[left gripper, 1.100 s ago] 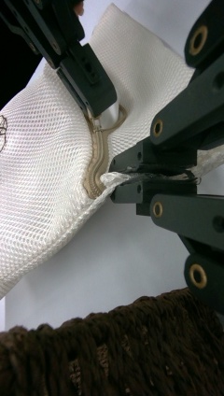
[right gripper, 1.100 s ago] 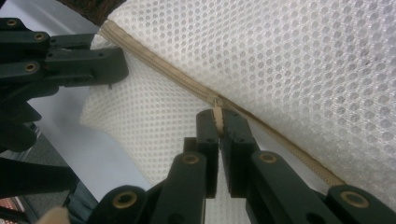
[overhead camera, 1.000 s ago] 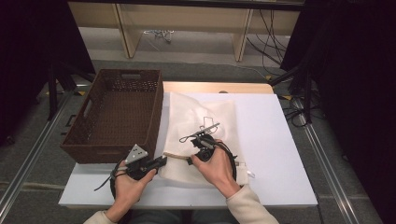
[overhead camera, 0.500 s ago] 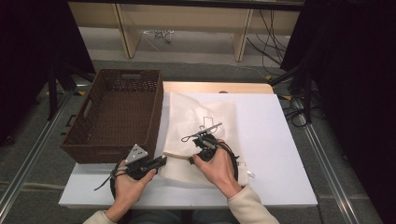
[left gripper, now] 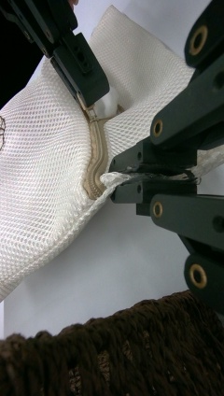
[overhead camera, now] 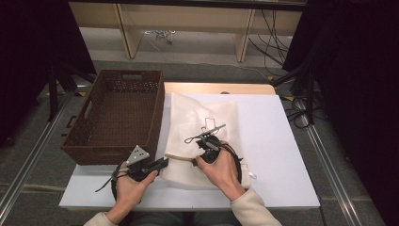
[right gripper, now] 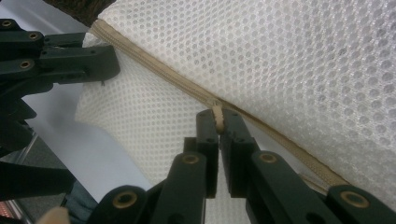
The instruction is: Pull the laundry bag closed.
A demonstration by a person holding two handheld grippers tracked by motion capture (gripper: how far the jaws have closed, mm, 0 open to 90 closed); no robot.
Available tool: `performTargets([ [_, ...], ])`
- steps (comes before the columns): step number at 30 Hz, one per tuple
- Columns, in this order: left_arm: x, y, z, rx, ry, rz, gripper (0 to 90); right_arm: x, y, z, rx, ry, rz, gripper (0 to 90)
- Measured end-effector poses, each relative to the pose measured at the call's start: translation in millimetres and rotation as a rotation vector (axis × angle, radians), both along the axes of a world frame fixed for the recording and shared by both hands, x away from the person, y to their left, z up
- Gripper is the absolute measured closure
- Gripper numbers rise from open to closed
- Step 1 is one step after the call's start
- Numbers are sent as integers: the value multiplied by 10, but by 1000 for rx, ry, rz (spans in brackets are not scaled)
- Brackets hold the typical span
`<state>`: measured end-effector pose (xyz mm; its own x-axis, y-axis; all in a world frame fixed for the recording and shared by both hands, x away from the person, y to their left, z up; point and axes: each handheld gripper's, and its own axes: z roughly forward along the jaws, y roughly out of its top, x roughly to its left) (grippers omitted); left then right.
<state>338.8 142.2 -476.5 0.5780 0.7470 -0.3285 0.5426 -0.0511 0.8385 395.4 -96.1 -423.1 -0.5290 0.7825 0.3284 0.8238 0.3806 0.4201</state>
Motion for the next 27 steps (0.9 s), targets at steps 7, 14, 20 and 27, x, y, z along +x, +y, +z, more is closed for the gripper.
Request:
performTargets([
  [7, 4, 4, 3, -2, 0, 5, 856, 11, -43, 10, -12, 5, -25, 877],
  [14, 0, -5, -1, 0, -2, -2, 856, 10, -64, 16, -19, 8, -29, 877],
  [20, 4, 0, -2, 14, -9, 13, 856, 8, -101, 17, -13, -4, -13, 877],
  [27, 6, 5, -1, 19, -12, 15, 856, 12, -121, 11, -31, 8, -32, 877],
])
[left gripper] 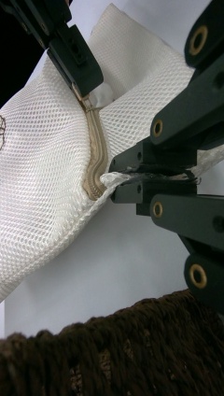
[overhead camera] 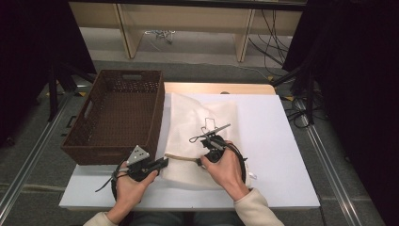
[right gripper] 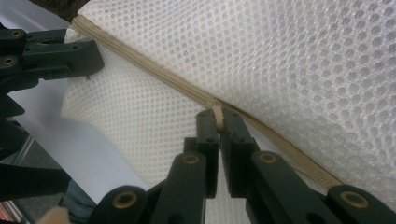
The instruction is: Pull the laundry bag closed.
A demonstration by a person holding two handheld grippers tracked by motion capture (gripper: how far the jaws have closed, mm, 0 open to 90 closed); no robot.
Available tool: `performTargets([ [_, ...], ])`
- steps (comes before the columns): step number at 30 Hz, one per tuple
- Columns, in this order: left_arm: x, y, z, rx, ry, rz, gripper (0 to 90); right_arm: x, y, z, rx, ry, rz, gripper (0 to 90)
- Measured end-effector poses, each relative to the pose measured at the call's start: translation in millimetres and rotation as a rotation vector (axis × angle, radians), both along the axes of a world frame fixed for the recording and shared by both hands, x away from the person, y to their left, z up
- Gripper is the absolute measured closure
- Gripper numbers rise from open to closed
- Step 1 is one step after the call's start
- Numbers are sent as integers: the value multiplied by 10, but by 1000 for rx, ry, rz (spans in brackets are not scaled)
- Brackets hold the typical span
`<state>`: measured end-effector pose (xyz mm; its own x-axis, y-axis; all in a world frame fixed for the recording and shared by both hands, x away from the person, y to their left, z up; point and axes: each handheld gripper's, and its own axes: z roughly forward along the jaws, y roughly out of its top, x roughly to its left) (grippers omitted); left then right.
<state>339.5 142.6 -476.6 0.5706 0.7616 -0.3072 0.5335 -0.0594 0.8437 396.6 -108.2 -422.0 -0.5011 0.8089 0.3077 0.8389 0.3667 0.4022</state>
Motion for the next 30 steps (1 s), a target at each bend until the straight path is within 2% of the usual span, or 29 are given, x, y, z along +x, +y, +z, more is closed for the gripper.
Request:
performTargets([
  [2, -1, 2, -1, 7, -3, -9, 856, -6, 1, 4, 6, 4, -12, 877],
  [3, -2, 1, -2, 6, -2, -9, 856, 3, -17, -1, -6, -9, -4, 877],
  [4, -12, -9, -1, 8, 1, 8, 856, 1, -22, 1, 7, -8, 2, 877],
  [6, -7, -2, -1, 18, -8, -2, 857, -1, -23, 0, 2, -11, 2, 877],
  [7, -5, -2, -3, 8, -4, -8, 856, -8, -29, 8, 20, 2, -4, 877],
  [9, -3, -1, -3, 12, -7, -5, 856, -8, -30, 8, 20, 2, -4, 877],
  [12, -9, -6, 0, -2, 2, -9, 856, -8, -26, 6, 7, 3, -15, 877],
  [13, -3, 12, 6, 14, -6, 0, 856, -6, -37, 9, -8, -4, -16, 877],
  [21, -3, 15, 8, 18, -11, -2, 856, -6, -64, 16, 10, -7, -5, 877],
  [23, -2, 19, 9, 20, -11, 2, 856, -5, -61, 11, -3, -5, -13, 877],
  [30, 3, 31, 9, 28, -20, 18, 856, -2, -89, 16, -4, -7, -21, 877],
])
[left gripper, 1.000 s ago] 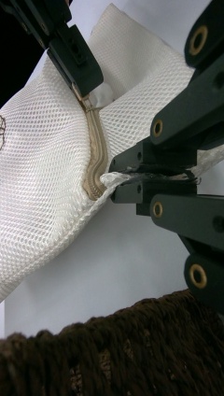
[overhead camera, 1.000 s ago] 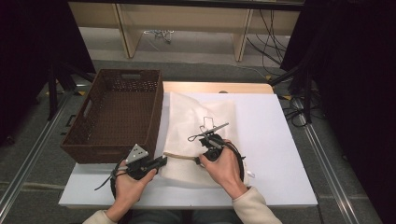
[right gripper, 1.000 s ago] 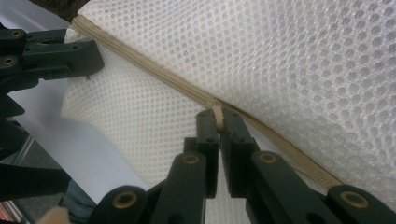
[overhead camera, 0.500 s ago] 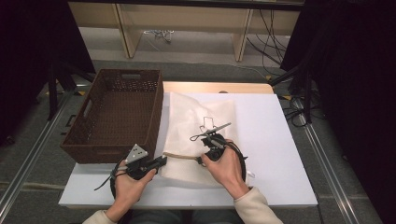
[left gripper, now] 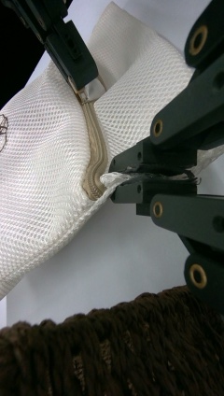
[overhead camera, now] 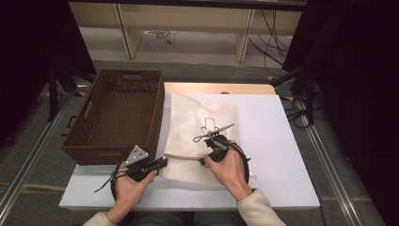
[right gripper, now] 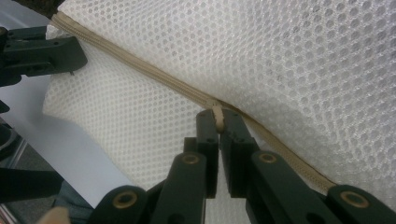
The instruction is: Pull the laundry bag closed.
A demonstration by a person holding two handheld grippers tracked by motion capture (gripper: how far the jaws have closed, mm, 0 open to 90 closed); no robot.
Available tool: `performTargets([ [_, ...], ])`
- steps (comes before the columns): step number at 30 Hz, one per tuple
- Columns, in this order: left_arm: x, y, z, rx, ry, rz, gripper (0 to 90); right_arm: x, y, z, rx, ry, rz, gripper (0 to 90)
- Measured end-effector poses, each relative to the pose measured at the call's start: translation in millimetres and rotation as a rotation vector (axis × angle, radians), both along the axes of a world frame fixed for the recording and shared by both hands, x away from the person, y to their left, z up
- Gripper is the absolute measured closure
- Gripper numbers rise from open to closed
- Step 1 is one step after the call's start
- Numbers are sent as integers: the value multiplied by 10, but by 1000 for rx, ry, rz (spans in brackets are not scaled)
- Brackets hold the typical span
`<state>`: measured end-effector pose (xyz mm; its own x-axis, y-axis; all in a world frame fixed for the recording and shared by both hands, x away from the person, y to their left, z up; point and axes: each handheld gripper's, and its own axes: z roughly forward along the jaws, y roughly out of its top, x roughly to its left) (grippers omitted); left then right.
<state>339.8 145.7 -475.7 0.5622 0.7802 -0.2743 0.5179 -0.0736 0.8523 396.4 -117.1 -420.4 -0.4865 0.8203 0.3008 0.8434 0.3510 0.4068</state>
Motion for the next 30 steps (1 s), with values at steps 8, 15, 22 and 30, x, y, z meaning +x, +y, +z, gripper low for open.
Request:
performTargets([
  [8, 0, 1, -3, -2, 1, 3, 856, 0, -5, -7, -11, 3, -8, 877],
  [15, -2, -3, -2, -6, 0, 8, 856, 7, -26, 1, -16, 0, -19, 877],
  [22, -2, 0, -1, 2, -1, 4, 856, -2, -37, 9, -5, 10, -24, 877],
  [30, 2, 1, -1, -1, -5, -1, 856, 8, -53, -3, -8, 8, -19, 877],
])
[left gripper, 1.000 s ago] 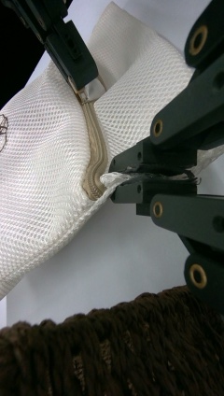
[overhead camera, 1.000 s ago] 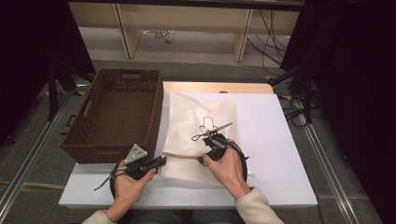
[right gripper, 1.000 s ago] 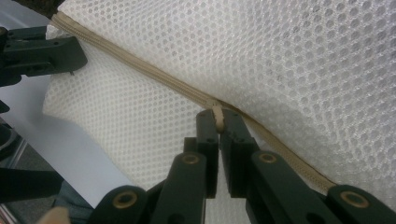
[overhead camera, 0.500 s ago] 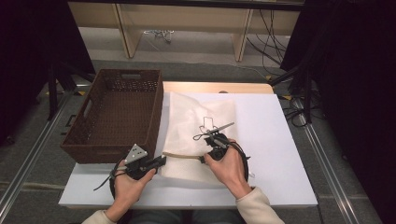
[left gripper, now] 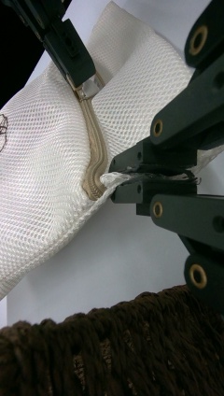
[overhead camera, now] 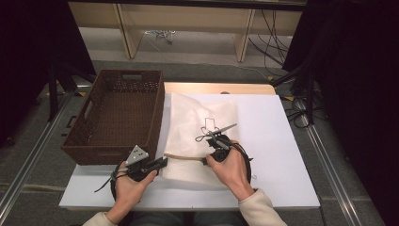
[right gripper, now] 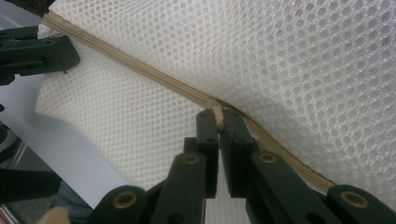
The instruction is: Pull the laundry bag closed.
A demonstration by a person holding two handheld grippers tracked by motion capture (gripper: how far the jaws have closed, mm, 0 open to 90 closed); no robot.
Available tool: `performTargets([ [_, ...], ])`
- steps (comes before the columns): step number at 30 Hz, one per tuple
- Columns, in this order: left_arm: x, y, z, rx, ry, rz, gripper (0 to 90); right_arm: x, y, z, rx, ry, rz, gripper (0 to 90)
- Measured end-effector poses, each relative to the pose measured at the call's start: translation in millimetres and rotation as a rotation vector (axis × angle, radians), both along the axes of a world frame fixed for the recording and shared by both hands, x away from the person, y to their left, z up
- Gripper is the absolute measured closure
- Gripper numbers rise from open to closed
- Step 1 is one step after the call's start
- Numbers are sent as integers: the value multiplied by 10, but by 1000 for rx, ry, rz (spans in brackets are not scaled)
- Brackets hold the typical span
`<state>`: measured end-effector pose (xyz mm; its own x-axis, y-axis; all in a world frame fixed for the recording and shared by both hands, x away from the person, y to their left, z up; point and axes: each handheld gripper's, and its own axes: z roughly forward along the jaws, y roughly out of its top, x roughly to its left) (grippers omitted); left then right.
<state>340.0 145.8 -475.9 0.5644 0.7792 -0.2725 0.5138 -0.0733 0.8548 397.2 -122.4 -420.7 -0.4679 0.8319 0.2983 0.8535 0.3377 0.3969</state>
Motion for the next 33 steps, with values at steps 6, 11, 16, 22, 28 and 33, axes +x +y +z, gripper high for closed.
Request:
performTargets([
  [6, 0, 0, -1, 1, -1, 0, 856, 1, -16, 3, -7, -4, -3, 877],
  [11, 1, 1, 0, 0, -1, 1, 856, 3, -33, 3, -10, 0, -14, 877],
  [16, -2, -7, 1, -4, -2, 3, 856, 0, -48, 7, -6, -2, -11, 877],
  [22, -2, -6, 2, -4, -2, 4, 856, -2, -49, 6, -14, -4, -15, 877],
  [28, -2, -3, 2, -3, -4, 8, 856, 1, -68, 4, -10, -11, -13, 877],
  [33, -3, -3, 4, -1, -2, 6, 856, -1, -80, 5, -2, -10, -9, 877],
])
